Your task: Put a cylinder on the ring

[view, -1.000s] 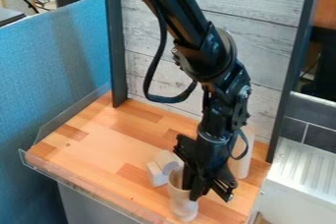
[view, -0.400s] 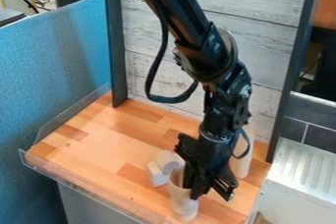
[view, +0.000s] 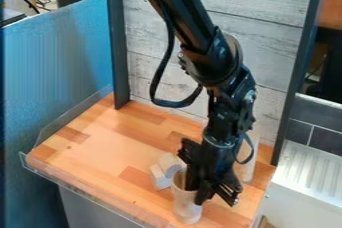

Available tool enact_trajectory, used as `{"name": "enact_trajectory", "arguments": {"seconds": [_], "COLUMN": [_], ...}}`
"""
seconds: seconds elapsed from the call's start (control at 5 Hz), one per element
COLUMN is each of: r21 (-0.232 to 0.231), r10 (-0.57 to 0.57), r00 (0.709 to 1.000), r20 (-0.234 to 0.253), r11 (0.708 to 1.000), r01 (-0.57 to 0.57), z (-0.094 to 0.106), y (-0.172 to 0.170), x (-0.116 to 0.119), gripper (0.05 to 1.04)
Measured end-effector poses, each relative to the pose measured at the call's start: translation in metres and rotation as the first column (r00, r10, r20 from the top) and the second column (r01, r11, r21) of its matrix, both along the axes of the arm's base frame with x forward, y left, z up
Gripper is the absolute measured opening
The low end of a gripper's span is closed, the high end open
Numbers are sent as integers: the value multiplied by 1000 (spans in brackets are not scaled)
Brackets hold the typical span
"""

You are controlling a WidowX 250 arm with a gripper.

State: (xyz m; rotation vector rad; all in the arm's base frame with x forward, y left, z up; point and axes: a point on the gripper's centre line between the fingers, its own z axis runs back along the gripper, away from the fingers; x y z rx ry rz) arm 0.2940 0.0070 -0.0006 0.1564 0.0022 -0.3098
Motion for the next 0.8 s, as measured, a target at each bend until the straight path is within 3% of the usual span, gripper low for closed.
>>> {"name": "enact_trajectory", "arguments": {"seconds": [0.4,0.6,0.8], "r21": [-1,-26,-78], "r10": [5,2,47], "r00": [1000,1000,998], "r20": [6,-2,31], "r11": [1000,1000,996], "r01": [-5,-2,-44], "z": [-1,2,23], "y": [0,0,12], "x": [0,-2,-1], "gripper": [934,1008,1003]}}
